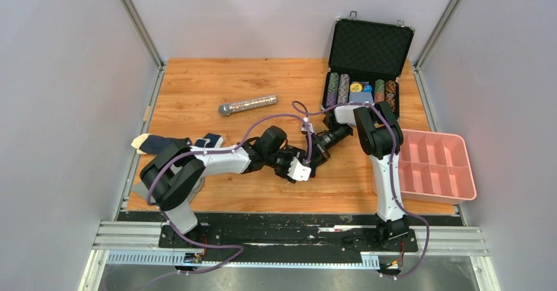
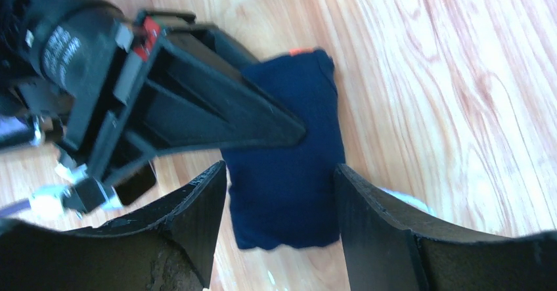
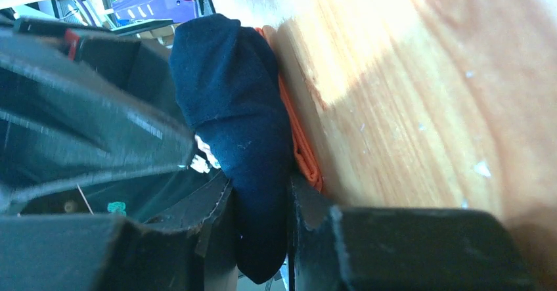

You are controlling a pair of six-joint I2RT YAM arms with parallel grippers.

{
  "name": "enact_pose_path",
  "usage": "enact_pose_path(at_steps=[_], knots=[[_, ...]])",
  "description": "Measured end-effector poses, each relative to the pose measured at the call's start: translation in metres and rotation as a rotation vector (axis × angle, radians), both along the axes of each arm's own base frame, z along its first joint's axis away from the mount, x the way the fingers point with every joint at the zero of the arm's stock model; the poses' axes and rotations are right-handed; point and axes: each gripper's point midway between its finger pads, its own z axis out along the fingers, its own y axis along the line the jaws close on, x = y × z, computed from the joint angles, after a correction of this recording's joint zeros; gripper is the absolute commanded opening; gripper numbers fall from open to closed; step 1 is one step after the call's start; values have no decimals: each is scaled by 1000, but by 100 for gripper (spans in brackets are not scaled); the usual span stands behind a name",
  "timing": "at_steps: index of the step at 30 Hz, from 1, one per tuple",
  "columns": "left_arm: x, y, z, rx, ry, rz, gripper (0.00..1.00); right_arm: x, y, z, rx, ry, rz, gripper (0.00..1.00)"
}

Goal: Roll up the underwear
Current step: Roll the underwear to the center of the board.

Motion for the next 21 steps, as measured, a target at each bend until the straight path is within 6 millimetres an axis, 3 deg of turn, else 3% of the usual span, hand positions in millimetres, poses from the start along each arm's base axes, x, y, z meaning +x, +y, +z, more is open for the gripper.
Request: enact_pose_path(at_steps=[6, 15, 21], knots=[[3, 22, -12, 33, 13, 48, 70, -1, 2, 0, 7, 1, 1, 0], [14, 20, -19, 54, 1, 77, 66, 0, 2, 0, 7, 1, 2, 0], [14, 17, -22, 127, 50, 33, 53, 0, 2, 0, 5, 3, 3, 1]])
